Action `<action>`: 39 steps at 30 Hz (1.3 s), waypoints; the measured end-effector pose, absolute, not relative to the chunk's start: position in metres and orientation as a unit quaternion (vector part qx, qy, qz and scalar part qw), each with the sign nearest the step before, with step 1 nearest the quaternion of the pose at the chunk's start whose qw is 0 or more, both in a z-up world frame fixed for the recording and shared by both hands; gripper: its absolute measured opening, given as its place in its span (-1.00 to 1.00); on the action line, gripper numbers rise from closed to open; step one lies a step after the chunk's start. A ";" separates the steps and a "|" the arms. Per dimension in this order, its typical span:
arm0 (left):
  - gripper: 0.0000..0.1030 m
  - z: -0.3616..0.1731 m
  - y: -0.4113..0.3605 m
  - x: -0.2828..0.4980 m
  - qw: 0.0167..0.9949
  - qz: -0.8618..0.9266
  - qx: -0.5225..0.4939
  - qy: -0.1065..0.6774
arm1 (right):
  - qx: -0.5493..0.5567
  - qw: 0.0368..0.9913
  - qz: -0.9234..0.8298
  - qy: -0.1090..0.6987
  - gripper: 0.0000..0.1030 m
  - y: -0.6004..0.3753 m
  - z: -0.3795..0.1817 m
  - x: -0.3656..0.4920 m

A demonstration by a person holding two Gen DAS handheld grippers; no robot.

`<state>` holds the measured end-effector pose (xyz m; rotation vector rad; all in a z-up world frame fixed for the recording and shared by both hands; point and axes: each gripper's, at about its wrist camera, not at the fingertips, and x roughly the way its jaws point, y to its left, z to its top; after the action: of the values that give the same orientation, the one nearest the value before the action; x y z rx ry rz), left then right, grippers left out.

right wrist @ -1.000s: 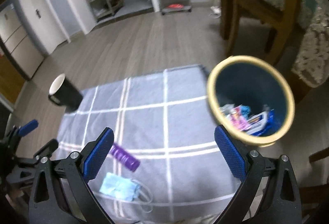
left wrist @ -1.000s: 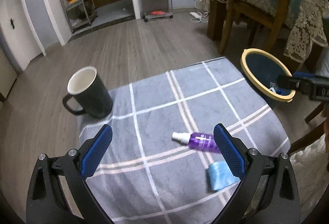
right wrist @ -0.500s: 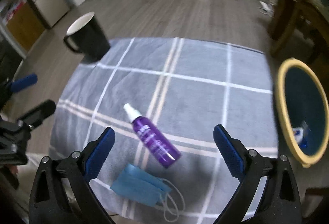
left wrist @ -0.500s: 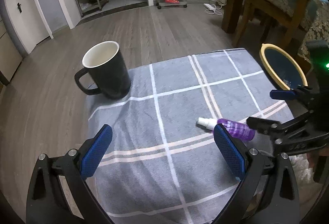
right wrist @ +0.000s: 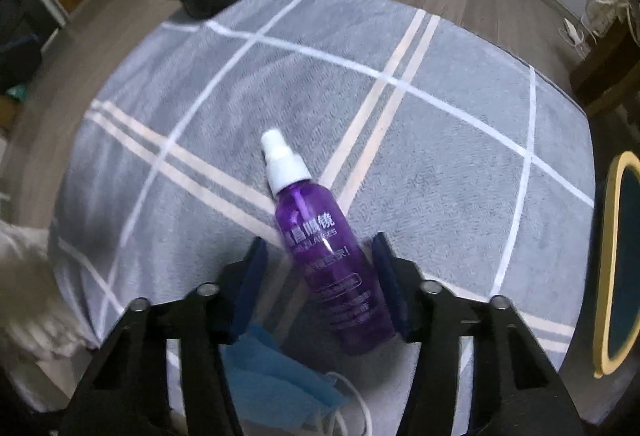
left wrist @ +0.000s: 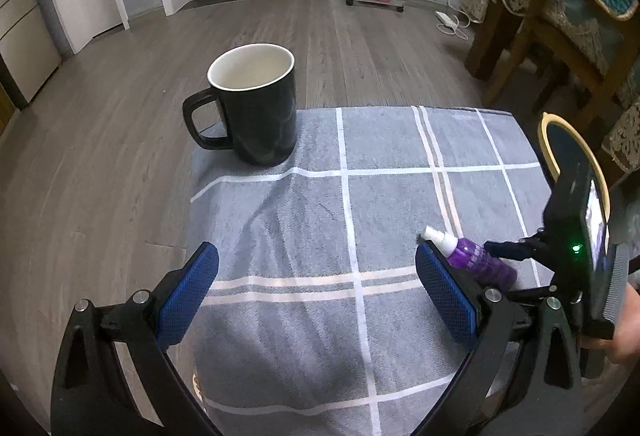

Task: Collect trash
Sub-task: 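Grasp the purple spray bottle with the right tool while the left tool grasps the blue mask, then carry the bottle and mask over the bin and open both tools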

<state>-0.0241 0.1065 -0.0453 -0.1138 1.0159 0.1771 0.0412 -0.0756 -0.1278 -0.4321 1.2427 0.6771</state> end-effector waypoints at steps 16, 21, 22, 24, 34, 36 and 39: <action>0.84 -0.075 0.025 -0.016 0.852 -0.049 -0.031 0.520 | -0.040 0.814 0.153 0.558 -0.35 -0.171 -0.090 0.093; 0.49 -0.103 -0.019 -0.019 0.816 -0.119 -0.027 0.566 | 0.020 0.828 0.142 0.541 -0.35 -0.199 -0.067 0.099; 0.39 -0.109 -0.025 -0.019 0.809 -0.126 -0.025 0.574 | 0.026 0.832 0.142 0.537 -0.35 -0.203 -0.062 0.099; 0.20 -0.118 -0.034 -0.019 0.795 -0.137 -0.019 0.590 | 0.033 0.835 0.143 0.531 -0.35 -0.209 -0.056 0.098; -0.60 -0.106 -0.055 -0.014 0.812 -0.131 0.053 0.567 | 0.048 0.852 0.148 0.500 -0.35 -0.230 -0.016 0.096; -0.60 -0.091 -0.057 -0.011 0.827 -0.121 0.064 0.545 | 0.061 0.859 0.153 0.485 -0.35 -0.244 0.009 0.096; -0.60 -0.060 -0.066 0.000 0.849 -0.118 0.084 0.508 | 0.052 0.875 0.153 0.457 -0.35 -0.267 0.042 0.102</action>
<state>-0.0002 -0.0656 -0.0602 0.1766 1.0696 -0.2487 0.1018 -0.2671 0.0423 0.1080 0.9538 0.3191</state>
